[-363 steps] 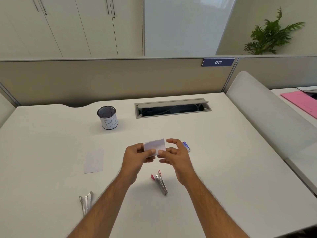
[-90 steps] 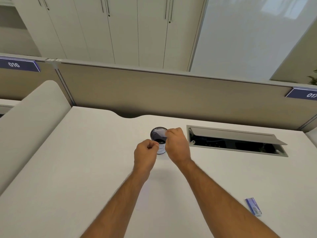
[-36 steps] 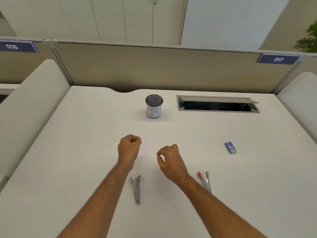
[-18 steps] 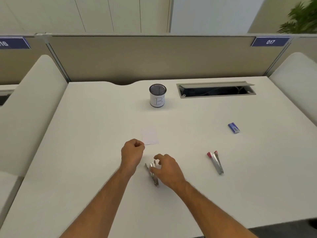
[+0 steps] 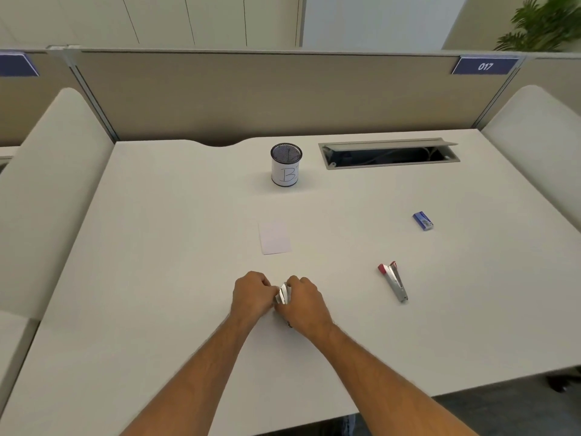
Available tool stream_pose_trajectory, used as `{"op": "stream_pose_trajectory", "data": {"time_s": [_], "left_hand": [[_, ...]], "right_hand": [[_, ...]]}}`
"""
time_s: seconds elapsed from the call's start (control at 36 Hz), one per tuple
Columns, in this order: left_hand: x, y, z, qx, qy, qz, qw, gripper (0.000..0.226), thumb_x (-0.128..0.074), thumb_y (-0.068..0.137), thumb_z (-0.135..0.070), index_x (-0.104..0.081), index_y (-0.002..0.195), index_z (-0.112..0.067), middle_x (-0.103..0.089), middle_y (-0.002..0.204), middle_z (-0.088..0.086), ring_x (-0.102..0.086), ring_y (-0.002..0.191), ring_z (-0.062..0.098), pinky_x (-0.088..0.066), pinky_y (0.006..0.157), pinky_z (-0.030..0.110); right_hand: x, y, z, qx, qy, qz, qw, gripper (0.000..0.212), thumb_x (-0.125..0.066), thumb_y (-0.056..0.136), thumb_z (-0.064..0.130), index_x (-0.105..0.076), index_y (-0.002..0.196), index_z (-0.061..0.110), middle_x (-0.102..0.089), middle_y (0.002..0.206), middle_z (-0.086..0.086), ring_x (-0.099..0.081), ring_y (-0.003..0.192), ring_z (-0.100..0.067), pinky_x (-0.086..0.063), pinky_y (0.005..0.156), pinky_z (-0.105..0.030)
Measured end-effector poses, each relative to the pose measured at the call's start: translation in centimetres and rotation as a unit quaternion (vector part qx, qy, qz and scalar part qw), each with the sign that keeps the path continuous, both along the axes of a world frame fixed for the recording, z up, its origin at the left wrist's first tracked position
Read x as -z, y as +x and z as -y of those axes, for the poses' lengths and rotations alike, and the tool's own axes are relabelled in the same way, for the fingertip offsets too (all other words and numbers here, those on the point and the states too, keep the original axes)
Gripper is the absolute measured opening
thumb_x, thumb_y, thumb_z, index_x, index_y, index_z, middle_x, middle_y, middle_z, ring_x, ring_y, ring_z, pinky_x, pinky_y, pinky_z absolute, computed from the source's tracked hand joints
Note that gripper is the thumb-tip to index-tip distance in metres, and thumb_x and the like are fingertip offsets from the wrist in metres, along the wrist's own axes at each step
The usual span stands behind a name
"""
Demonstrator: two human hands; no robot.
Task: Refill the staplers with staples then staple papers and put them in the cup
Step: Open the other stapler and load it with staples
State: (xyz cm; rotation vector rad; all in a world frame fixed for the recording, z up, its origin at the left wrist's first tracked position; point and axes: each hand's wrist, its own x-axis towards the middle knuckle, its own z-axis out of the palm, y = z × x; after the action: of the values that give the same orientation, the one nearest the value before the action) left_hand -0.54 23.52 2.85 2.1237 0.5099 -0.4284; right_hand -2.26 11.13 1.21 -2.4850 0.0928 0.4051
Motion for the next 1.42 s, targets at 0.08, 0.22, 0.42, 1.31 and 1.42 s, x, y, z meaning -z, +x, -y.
{"op": "stream_pose_trajectory", "data": {"time_s": [0.08,0.22,0.42,1.31,1.42], "left_hand": [[0.3,-0.2,0.3,-0.015,0.006,0.015,1.000,0.005,-0.068,0.077,-0.005,-0.073,0.076,-0.007,-0.075,0.075,0.009,-0.075,0.076,0.029,-0.059,0.064,0.036],[0.4,-0.4,0.8,-0.038,-0.017,0.034,0.999,0.014,-0.064,0.078,-0.002,-0.071,0.073,-0.013,-0.075,0.076,0.006,-0.075,0.070,0.026,-0.059,0.060,0.034],[0.3,-0.5,0.2,-0.049,-0.109,0.074,0.990,0.017,-0.069,0.089,-0.004,-0.077,0.081,-0.016,-0.077,0.075,0.005,-0.078,0.071,0.023,-0.064,0.071,0.033],[-1.4,0.9,0.0,0.055,-0.167,0.117,0.978,0.005,-0.070,0.076,-0.007,-0.070,0.075,-0.011,-0.071,0.074,0.008,-0.074,0.067,0.019,-0.065,0.068,0.033],[-0.7,0.9,-0.5,0.016,-0.158,0.129,0.979,0.013,-0.067,0.081,-0.003,-0.072,0.072,-0.011,-0.072,0.074,0.013,-0.074,0.066,0.021,-0.063,0.065,0.028]], "right_hand": [[0.1,-0.3,0.0,0.009,0.008,0.009,1.000,0.031,-0.065,0.090,0.033,-0.057,0.111,0.012,-0.062,0.105,-0.006,-0.062,0.090,-0.026,-0.054,0.077,-0.038],[0.1,-0.6,0.5,0.008,0.042,0.025,0.999,0.036,-0.069,0.085,0.032,-0.055,0.111,0.011,-0.068,0.091,-0.005,-0.064,0.081,-0.026,-0.054,0.071,-0.040],[-0.4,0.0,2.5,0.088,0.201,-0.010,0.976,0.044,-0.077,0.082,0.022,-0.060,0.122,0.024,-0.072,0.080,0.005,-0.067,0.066,-0.004,-0.051,0.057,-0.015],[-2.3,2.4,4.0,0.069,0.308,-0.028,0.948,0.011,-0.073,0.085,0.007,-0.071,0.095,0.010,-0.077,0.087,-0.005,-0.073,0.078,-0.019,-0.056,0.066,-0.022],[-2.5,2.8,4.4,0.101,0.331,-0.007,0.938,0.009,-0.075,0.087,0.010,-0.070,0.094,0.012,-0.073,0.085,-0.004,-0.067,0.071,-0.010,-0.055,0.064,-0.019]]}}
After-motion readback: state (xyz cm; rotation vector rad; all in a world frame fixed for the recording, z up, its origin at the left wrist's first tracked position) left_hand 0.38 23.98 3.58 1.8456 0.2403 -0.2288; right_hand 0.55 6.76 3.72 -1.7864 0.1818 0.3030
